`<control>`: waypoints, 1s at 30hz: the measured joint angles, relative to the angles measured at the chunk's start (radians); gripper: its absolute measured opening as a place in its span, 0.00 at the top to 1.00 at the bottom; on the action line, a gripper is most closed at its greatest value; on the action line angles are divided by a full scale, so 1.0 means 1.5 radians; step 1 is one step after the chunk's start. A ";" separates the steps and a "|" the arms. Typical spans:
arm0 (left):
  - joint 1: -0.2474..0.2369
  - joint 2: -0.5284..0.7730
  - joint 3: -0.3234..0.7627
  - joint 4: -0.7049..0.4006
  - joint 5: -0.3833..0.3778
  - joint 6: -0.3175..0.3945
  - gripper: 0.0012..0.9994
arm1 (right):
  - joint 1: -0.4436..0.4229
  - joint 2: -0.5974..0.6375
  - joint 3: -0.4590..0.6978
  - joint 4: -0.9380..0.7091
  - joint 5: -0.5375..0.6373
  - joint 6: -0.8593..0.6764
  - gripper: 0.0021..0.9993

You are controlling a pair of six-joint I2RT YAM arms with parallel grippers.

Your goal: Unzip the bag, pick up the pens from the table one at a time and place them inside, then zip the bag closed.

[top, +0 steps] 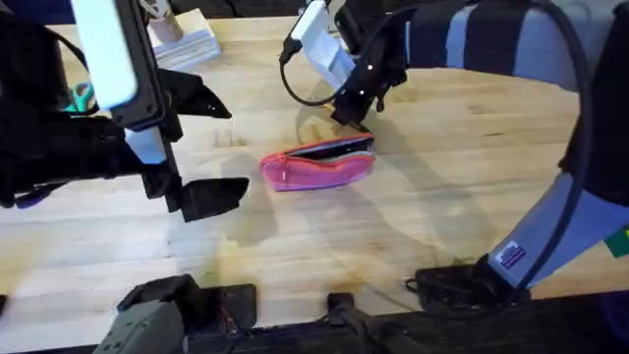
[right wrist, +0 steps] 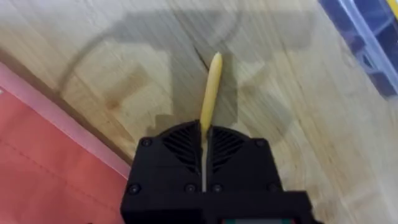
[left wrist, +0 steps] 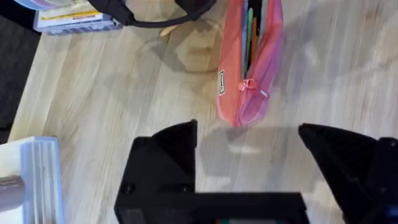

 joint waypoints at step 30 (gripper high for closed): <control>0.000 0.000 0.000 0.015 0.000 0.000 0.01 | -0.001 -0.349 0.003 -0.208 -0.075 -0.175 0.97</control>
